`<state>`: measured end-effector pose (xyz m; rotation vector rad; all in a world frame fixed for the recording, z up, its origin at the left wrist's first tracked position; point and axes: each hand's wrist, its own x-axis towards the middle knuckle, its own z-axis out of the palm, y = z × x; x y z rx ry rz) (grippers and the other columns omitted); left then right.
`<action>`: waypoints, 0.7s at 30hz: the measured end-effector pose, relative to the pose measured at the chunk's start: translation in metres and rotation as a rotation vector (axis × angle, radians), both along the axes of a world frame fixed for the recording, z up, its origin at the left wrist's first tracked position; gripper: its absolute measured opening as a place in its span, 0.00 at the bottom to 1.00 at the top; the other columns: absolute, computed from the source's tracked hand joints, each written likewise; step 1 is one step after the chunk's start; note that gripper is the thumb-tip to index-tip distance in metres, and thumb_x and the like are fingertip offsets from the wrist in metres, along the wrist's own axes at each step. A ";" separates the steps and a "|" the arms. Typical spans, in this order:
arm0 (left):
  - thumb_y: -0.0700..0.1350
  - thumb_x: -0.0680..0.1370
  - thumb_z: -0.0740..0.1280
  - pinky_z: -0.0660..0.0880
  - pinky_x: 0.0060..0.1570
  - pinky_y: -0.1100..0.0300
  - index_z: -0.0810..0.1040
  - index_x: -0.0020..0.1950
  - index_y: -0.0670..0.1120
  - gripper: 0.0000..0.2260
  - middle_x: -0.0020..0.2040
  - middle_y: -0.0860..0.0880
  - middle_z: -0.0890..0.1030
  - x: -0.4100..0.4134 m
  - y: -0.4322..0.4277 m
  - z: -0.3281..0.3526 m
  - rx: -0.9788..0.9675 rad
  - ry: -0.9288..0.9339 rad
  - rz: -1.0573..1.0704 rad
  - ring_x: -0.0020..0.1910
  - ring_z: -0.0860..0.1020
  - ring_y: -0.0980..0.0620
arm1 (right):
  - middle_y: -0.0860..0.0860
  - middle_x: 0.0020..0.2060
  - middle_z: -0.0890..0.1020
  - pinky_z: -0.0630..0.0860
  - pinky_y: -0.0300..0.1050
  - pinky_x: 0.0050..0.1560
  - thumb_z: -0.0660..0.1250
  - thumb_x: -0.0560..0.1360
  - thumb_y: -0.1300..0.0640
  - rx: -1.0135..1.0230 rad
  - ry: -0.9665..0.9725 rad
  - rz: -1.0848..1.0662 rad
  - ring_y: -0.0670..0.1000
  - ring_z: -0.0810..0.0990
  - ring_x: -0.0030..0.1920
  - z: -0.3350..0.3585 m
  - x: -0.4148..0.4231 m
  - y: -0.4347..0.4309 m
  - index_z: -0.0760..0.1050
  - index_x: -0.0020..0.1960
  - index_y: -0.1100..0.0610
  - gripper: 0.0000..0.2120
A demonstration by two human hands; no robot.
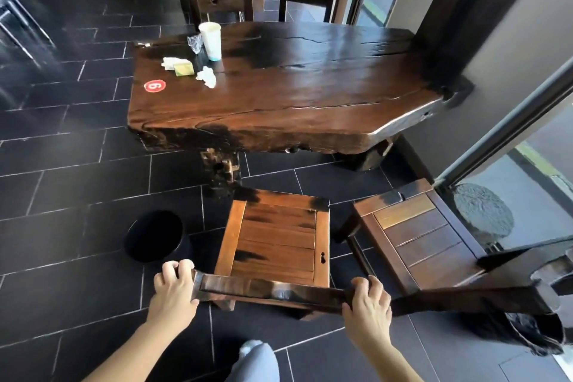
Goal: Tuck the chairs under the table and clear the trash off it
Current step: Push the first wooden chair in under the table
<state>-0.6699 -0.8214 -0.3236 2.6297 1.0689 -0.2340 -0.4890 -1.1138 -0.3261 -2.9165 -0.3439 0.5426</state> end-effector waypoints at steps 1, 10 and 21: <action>0.39 0.57 0.81 0.79 0.38 0.48 0.70 0.53 0.43 0.30 0.53 0.39 0.69 0.000 0.000 -0.001 0.002 0.002 0.000 0.48 0.73 0.36 | 0.54 0.71 0.59 0.65 0.52 0.67 0.64 0.74 0.53 0.002 -0.010 0.007 0.58 0.62 0.68 0.000 0.000 -0.001 0.64 0.65 0.50 0.21; 0.43 0.68 0.75 0.75 0.50 0.47 0.66 0.60 0.43 0.26 0.59 0.39 0.65 0.006 -0.001 0.008 -0.023 0.047 0.047 0.58 0.68 0.37 | 0.54 0.62 0.65 0.75 0.53 0.55 0.64 0.73 0.57 0.085 -0.033 0.036 0.58 0.66 0.59 0.003 0.000 -0.003 0.67 0.60 0.53 0.16; 0.46 0.77 0.65 0.66 0.62 0.44 0.60 0.63 0.44 0.20 0.66 0.41 0.56 0.018 0.002 0.009 -0.217 0.090 0.239 0.65 0.59 0.37 | 0.53 0.63 0.63 0.75 0.55 0.56 0.66 0.71 0.60 0.083 0.068 0.045 0.58 0.63 0.62 0.007 0.005 -0.004 0.65 0.62 0.52 0.21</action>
